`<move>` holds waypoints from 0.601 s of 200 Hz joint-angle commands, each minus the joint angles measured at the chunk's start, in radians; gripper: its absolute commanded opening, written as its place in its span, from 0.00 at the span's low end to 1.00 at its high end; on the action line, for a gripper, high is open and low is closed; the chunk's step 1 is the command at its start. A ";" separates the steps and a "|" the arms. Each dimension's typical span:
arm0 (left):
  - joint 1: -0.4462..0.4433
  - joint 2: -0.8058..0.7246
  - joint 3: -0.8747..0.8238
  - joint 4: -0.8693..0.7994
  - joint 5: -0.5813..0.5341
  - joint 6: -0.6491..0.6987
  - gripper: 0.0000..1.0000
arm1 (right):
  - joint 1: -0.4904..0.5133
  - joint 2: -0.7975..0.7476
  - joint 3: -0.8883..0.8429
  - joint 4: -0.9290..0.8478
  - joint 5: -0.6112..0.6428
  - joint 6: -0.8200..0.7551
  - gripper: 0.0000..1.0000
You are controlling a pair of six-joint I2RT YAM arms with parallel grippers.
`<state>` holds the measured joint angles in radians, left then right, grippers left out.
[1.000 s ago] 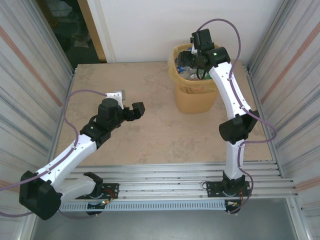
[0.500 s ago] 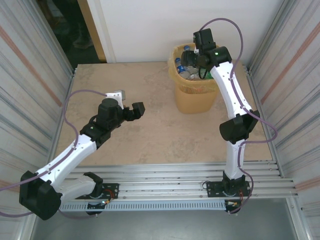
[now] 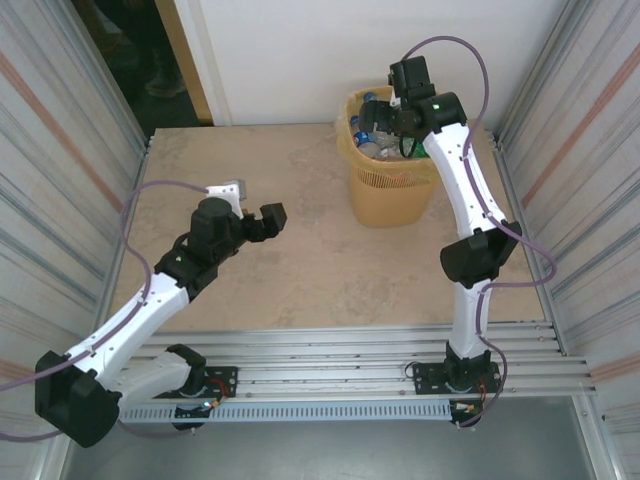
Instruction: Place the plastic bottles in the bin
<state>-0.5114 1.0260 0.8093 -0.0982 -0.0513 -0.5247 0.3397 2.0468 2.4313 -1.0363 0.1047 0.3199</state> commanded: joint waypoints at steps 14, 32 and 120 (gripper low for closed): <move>0.008 -0.059 0.023 -0.041 -0.059 0.036 0.99 | 0.002 -0.126 0.030 -0.035 -0.006 -0.034 1.00; 0.011 -0.089 0.021 -0.064 -0.084 0.058 0.99 | 0.004 -0.181 -0.006 -0.053 0.026 -0.042 0.98; 0.022 -0.321 -0.080 -0.139 -0.296 0.199 0.99 | -0.034 -0.829 -0.869 0.207 0.232 -0.010 0.98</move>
<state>-0.4965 0.7704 0.7692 -0.2028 -0.2451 -0.4026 0.3321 1.3678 1.7473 -0.9253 0.2401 0.3019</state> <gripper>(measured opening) 0.987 0.978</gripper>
